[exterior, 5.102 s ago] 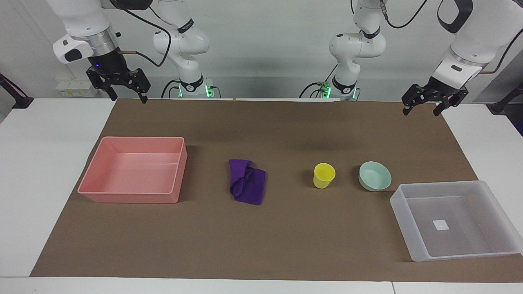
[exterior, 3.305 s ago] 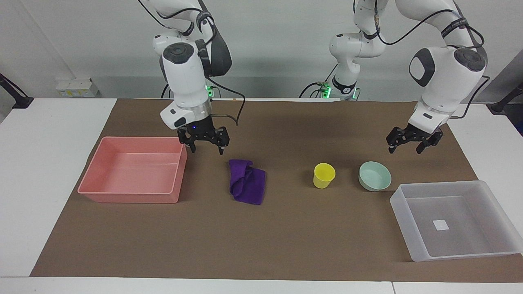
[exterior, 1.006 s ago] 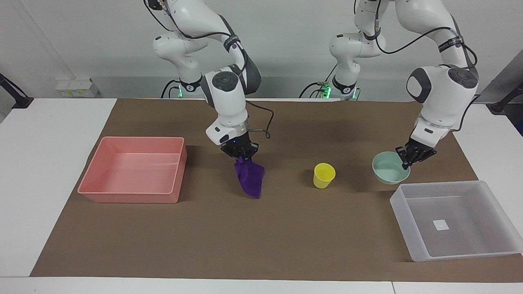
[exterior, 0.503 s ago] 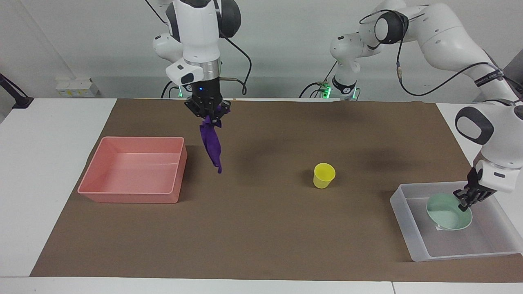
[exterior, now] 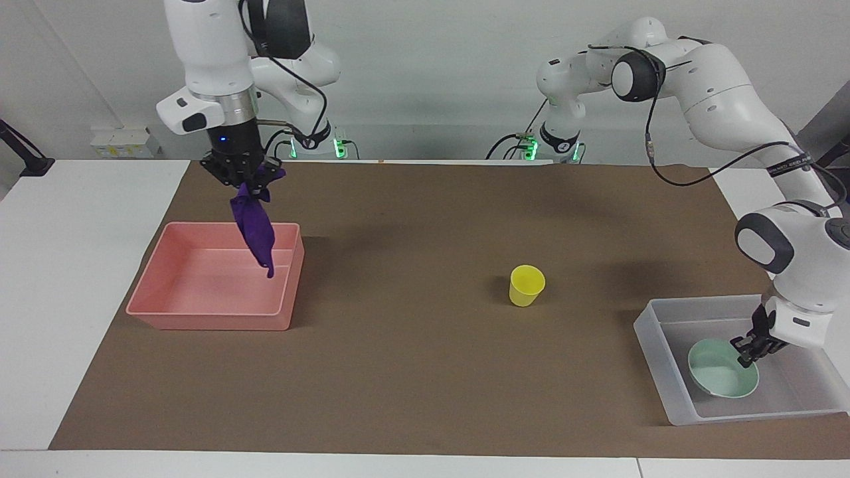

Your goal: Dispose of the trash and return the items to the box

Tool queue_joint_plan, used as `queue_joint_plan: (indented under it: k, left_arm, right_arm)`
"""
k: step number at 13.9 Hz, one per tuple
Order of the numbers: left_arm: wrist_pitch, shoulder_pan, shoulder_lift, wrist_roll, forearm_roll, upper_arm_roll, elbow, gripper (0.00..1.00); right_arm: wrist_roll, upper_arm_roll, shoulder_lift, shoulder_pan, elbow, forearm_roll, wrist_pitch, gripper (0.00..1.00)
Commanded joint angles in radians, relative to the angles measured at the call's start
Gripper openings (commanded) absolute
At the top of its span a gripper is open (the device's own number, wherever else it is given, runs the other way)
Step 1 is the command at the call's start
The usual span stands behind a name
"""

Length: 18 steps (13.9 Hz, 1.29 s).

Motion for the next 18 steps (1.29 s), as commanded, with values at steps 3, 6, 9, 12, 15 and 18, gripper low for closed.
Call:
queue_joint_plan:
  k: [3,6,9,12,15,18]
  left_arm:
    - [0.013,0.0,-0.021,0.005,-0.005,-0.008,-0.029,1.0]
    - [-0.03,-0.025,-0.077,0.005,-0.009,-0.008,-0.035,1.0]
    - [-0.055,-0.077,-0.212,0.001,-0.009,-0.007,-0.143,1.0]
    - [-0.053,-0.149,-0.423,-0.018,-0.009,-0.005,-0.377,1.0]
    - [-0.053,-0.256,-0.522,-0.131,-0.008,-0.005,-0.506,1.0]
    - [0.009,-0.351,-0.539,-0.176,-0.006,-0.005,-0.576,1.0]
  right_arm:
    - [-0.114,0.014,0.017,-0.124,-0.177,0.004,0.198,0.0]
    - [-0.105,0.014,0.107,-0.134,-0.262,0.034,0.356,0.0]
    - [-0.103,0.014,0.187,-0.136,-0.276,0.051,0.436,0.0]
    - [-0.061,0.014,0.222,-0.134,-0.302,0.053,0.508,0.04]
    - [-0.031,0.016,0.228,-0.124,-0.305,0.051,0.521,0.85]
    - [-0.015,0.028,0.222,-0.116,-0.256,0.051,0.503,1.0]
